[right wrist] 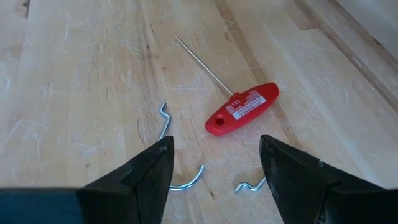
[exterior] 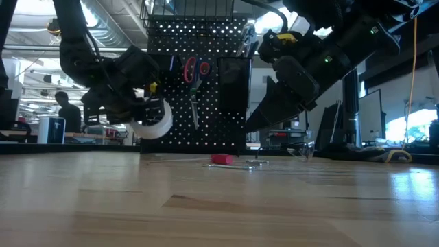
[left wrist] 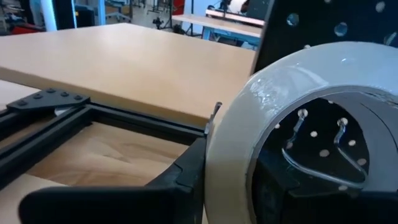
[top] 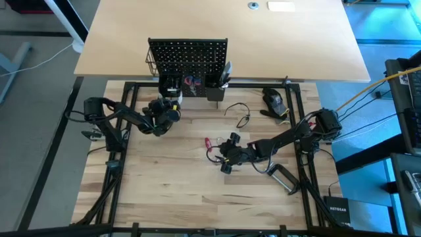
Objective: Hang tools onto peg board
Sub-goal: Hang the white masking tape on the pegboard hook
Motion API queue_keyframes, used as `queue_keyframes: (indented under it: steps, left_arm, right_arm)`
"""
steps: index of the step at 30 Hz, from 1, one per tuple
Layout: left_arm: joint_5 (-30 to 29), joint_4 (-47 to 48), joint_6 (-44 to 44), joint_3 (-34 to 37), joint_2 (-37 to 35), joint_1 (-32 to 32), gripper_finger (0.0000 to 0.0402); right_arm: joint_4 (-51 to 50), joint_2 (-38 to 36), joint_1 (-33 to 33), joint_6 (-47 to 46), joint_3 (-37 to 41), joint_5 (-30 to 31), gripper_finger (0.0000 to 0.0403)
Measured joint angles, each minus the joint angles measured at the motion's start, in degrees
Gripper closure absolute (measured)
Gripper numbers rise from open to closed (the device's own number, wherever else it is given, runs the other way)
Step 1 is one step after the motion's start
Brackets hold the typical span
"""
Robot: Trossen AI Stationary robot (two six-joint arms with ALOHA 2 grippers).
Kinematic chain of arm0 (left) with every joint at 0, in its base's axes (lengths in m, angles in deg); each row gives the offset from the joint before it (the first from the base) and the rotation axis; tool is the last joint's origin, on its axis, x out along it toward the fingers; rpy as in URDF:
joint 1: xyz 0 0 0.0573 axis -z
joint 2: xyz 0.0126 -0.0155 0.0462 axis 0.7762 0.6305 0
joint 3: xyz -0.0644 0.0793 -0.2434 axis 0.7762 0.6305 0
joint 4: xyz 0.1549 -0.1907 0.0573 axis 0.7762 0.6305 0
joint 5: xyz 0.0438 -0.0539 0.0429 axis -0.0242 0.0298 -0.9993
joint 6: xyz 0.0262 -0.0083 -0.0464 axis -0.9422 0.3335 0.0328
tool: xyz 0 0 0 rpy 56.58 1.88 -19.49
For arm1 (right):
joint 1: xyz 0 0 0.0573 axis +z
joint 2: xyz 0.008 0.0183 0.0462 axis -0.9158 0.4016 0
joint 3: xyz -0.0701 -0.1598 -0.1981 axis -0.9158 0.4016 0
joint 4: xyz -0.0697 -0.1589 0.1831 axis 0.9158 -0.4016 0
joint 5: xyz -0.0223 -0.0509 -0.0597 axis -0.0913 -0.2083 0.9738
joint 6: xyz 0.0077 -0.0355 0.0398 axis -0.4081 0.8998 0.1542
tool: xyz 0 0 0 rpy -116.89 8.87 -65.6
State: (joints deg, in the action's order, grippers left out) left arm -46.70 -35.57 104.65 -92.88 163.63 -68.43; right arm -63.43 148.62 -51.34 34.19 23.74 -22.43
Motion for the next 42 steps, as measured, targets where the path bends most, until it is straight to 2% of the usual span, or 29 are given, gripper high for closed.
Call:
queue_keyframes:
  steps: [9,17,27,42]
  left_arm:
    - [1.9,0.2,-1.7,0.0,0.0,-1.4,0.0327]
    - [3.0,0.7,-1.4,0.0,0.0,-3.5,0.0304]
    - [10.9,0.5,1.0,-0.1,0.0,-7.3,0.0288]
    - [13.4,0.3,-1.4,-0.1,0.0,-8.8,0.0248]
  right_arm:
    - [0.0,0.0,0.0,0.0,0.0,0.0,0.0166]
    - [0.0,0.0,0.0,0.1,0.0,0.0,0.0166]
    - [0.0,0.0,0.0,0.5,0.0,0.0,0.0166]
    - [-0.1,0.0,0.0,1.2,0.0,-0.5,0.0166]
